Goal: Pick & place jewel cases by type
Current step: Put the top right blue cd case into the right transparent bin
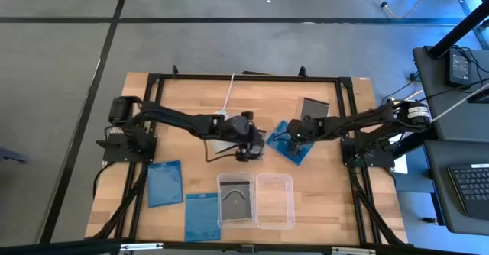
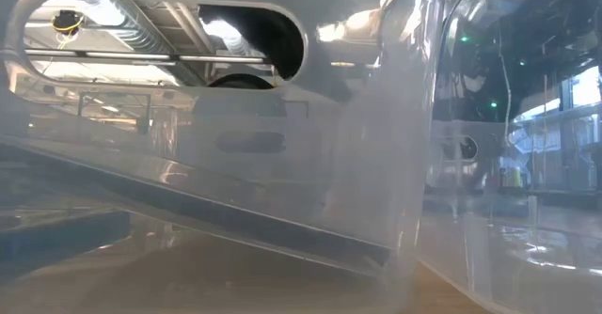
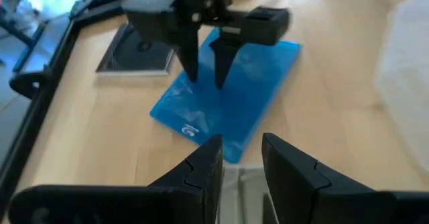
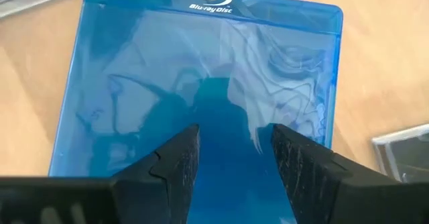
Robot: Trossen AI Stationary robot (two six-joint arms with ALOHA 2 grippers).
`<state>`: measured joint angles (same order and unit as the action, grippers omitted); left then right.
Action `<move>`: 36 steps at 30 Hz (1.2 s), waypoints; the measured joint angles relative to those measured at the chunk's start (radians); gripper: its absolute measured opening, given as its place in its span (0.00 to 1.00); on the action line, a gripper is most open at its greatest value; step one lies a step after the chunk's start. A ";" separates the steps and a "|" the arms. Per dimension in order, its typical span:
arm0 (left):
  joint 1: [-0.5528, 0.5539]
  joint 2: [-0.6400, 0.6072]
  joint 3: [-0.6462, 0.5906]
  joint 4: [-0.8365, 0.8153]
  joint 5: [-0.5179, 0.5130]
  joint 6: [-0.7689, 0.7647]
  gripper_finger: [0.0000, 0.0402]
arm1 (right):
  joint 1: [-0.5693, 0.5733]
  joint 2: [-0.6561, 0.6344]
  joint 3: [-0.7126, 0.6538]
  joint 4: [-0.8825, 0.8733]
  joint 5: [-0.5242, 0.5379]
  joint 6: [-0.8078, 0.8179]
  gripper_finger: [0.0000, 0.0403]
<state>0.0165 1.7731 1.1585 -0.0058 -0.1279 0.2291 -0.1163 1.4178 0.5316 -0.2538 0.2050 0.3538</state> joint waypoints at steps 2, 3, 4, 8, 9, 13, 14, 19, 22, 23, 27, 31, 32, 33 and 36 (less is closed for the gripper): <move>0.016 0.045 0.024 -0.005 0.004 -0.012 0.26 | -0.013 0.000 0.000 0.010 0.001 0.000 0.48; 0.024 0.071 0.043 -0.003 0.016 -0.019 0.26 | -0.020 0.001 0.000 0.014 0.003 0.000 0.48; 0.033 0.092 0.059 0.001 0.036 -0.032 0.26 | -0.027 0.001 0.000 0.019 0.003 -0.003 0.48; 0.063 0.161 0.106 0.002 0.132 -0.074 0.26 | -0.044 0.002 -0.001 0.042 0.006 -0.031 0.48; 0.070 0.173 0.112 -0.002 0.154 -0.085 0.25 | -0.046 0.002 -0.002 0.047 0.005 -0.041 0.48; 0.091 0.211 0.125 0.013 0.213 -0.103 0.25 | -0.046 0.002 -0.002 0.051 0.006 -0.045 0.48; 0.094 0.221 0.125 0.030 0.214 -0.104 0.25 | -0.046 0.002 -0.002 0.051 0.006 -0.044 0.48; 0.098 0.257 0.125 0.060 0.209 -0.104 0.25 | -0.046 0.002 -0.002 0.053 0.006 -0.043 0.48; 0.095 0.259 0.125 0.062 0.209 -0.104 0.25 | -0.046 0.002 -0.002 0.053 0.005 -0.037 0.48; 0.094 0.259 0.125 0.060 0.209 -0.103 0.26 | -0.046 0.002 -0.002 0.053 0.005 -0.024 0.48; 0.090 0.259 0.125 0.065 0.208 -0.089 0.27 | -0.046 0.002 -0.002 0.054 0.005 0.024 0.48; 0.090 0.260 0.125 0.068 0.209 -0.091 0.30 | -0.046 0.001 -0.002 0.056 0.006 0.025 0.48; 0.090 0.260 0.125 0.068 0.210 -0.101 0.32 | -0.046 0.001 -0.002 0.057 0.008 0.016 0.48; 0.090 0.260 0.125 0.068 0.214 -0.115 0.33 | -0.046 0.000 -0.002 0.062 0.008 0.009 0.48; 0.090 0.260 0.125 0.067 0.240 -0.139 0.39 | -0.046 -0.010 0.006 0.060 0.006 -0.018 0.48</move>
<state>0.1065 2.0327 1.2831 0.0610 0.1118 0.0906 -0.1623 1.4077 0.5374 -0.1941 0.2111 0.3356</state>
